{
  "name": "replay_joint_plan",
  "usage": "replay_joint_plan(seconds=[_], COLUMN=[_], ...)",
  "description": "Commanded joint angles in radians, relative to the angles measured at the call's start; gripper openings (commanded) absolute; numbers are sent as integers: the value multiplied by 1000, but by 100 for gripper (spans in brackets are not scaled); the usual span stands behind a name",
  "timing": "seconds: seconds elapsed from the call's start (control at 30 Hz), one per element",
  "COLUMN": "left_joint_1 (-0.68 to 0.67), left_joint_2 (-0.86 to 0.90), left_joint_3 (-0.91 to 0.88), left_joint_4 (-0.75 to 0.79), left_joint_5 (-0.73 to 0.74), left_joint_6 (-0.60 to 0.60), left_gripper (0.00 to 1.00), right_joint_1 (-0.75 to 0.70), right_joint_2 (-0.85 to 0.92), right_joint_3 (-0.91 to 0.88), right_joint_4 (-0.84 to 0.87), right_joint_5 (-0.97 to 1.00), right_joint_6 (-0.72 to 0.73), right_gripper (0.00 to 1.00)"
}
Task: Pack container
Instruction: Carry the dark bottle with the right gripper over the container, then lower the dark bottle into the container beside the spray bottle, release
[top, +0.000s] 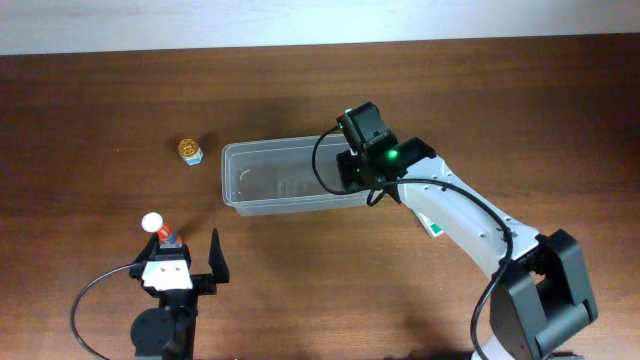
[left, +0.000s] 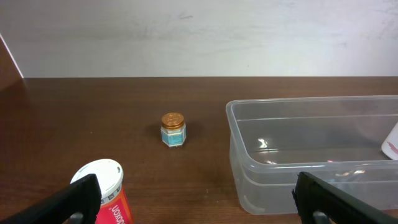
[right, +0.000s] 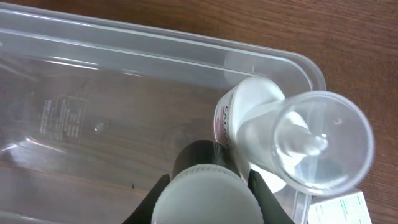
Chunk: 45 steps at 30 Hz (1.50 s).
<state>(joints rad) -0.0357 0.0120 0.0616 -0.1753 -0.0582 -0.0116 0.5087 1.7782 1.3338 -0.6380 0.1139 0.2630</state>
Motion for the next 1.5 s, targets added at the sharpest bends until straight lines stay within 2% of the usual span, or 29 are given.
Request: replay_joint_plan(seconds=[0.0,1.0,1.07,1.1,1.47], left_joint_1=[6,6,6,6,6], left_joint_2=[-6,-6,-6,-6,-6], left_joint_3=[-10,-10,-10,-10,-10], left_joint_4=[1,1,1,1,1], left_joint_5=[11,11,11,11,11], left_joint_6=[4,4,4,4,4], left_gripper=[99,99,99,99,99], right_joint_1=[10,41,40,40,40], right_joint_2=[0,76,76,76,76], right_joint_3=[22,-7,-7,-7,-7], right_joint_4=[14,34,37,37,37], right_joint_5=[34,60,64,64,64], right_joint_6=[12,8,7,8,7], right_gripper=[17,17,27,29,35])
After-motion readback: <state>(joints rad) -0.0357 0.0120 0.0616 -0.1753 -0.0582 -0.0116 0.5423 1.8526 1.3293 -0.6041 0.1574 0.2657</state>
